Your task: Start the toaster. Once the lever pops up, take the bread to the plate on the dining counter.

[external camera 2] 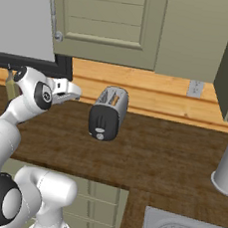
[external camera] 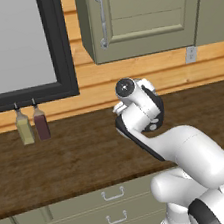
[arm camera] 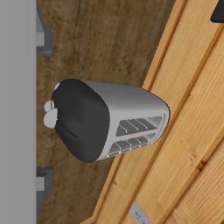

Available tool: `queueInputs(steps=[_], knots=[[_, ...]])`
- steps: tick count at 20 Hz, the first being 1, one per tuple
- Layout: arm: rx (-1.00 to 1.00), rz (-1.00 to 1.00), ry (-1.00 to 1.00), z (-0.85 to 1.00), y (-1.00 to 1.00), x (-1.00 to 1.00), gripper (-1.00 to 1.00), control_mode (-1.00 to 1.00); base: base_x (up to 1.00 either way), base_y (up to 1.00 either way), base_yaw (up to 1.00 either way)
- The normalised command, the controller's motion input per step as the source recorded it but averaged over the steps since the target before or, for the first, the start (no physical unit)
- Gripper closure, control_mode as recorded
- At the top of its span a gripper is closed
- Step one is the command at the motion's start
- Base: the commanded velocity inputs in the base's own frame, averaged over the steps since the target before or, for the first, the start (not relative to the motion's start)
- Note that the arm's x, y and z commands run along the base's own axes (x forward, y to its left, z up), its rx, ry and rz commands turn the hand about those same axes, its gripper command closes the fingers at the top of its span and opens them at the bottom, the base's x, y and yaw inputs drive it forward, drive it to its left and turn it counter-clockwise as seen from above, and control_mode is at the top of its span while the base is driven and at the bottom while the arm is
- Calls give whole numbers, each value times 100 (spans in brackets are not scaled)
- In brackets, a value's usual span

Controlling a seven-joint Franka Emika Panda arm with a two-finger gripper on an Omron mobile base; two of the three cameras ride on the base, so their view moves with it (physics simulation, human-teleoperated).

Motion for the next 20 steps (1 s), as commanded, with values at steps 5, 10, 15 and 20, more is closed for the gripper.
queueInputs(steps=[5,10,15,20], knots=[[0,0,0,0,0,0,-100,-100,0,0,0],[0,0,0,0,0,0,-100,-100,0,0,0],[0,0,0,0,0,0,-100,-100,0,0,0],[0,0,0,0,0,0,-100,-100,0,0,0]])
